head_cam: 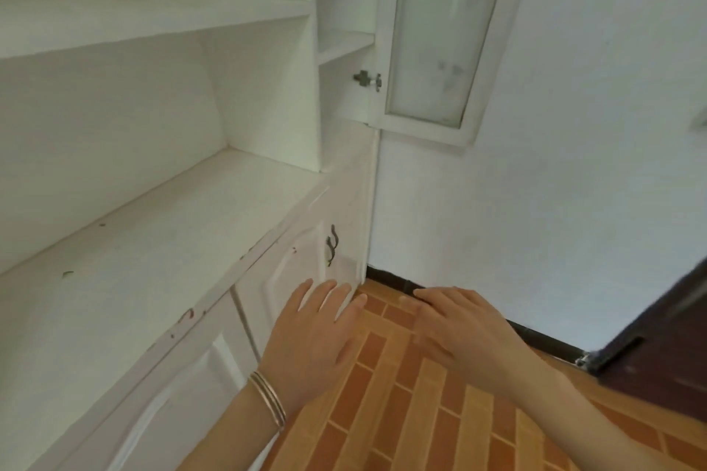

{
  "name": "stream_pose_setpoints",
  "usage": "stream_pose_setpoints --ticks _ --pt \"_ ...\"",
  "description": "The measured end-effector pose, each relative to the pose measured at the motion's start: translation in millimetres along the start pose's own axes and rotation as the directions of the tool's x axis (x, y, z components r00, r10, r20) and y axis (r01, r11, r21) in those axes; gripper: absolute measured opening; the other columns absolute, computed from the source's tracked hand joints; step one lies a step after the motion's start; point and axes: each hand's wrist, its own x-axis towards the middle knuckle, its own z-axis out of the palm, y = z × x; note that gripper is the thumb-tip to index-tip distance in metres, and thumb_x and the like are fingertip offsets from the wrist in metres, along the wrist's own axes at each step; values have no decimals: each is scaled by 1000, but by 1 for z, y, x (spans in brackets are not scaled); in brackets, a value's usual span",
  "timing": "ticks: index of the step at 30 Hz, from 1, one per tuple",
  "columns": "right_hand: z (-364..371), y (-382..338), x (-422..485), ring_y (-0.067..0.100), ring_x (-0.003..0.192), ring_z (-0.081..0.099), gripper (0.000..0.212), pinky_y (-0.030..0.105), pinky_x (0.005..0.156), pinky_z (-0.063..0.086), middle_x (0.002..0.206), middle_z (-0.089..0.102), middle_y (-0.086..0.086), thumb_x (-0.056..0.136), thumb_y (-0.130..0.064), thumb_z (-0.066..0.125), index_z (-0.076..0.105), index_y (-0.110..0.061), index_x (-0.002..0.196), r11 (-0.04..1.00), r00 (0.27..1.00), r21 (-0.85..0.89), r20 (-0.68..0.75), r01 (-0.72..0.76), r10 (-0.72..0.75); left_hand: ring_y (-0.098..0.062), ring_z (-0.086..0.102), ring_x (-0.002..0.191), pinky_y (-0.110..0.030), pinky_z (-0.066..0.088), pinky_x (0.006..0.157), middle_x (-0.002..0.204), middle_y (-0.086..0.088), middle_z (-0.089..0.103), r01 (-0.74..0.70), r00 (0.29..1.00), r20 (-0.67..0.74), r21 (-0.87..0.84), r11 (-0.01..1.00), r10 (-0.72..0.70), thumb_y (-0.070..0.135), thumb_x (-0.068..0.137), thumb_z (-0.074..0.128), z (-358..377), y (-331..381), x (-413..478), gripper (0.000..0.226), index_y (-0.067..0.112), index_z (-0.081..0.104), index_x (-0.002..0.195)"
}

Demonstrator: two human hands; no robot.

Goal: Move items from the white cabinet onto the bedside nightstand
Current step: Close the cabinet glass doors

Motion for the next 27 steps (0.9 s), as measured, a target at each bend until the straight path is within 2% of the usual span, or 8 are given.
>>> stream_pose_setpoints --ticks 5,11,15,18,22,27 --pt "-15 81 7 19 112 57 46 38 92 49 123 60 -1 88 -42 36 53 -23 126 999 995 -50 -92 20 -24 -22 57 111 -44 44 98 119 -4 62 -33 998 -55 13 999 34 37 85 45 11 35 67 44 18 62 120" --pt "-16 166 16 23 125 46 53 45 104 37 136 50 4 99 -48 16 44 -22 136 987 987 -105 -87 122 -132 -25 56 115 -46 44 98 122 -6 61 66 994 -88 24 998 -64 37 88 42 24 65 132 44 18 60 124" --pt "-7 210 23 23 130 41 49 47 106 34 140 46 4 99 -45 22 38 -23 139 987 985 -73 -92 142 -148 -25 57 114 -47 44 98 122 -6 62 56 996 -68 51 997 -52 37 88 41 37 75 165 45 18 60 124" --pt "2 240 40 23 128 44 49 47 106 35 138 49 4 100 -45 19 43 -22 137 987 981 -70 -120 147 -154 -25 57 115 -46 40 100 121 -6 62 44 997 -68 86 995 -38 37 88 41 46 71 194 44 19 61 123" --pt "12 281 78 22 125 48 48 46 105 34 136 51 3 96 -44 27 44 -24 136 983 974 -108 -151 151 -166 -26 57 115 -45 37 100 121 -6 62 22 997 -77 127 992 -12 38 88 38 62 51 245 46 19 60 123" --pt "12 335 133 23 124 48 49 47 103 38 137 51 4 98 -45 18 40 -24 136 981 968 -141 -193 135 -161 -27 56 116 -47 38 101 123 -7 62 10 997 -81 120 993 0 39 89 37 83 24 322 47 19 59 125"
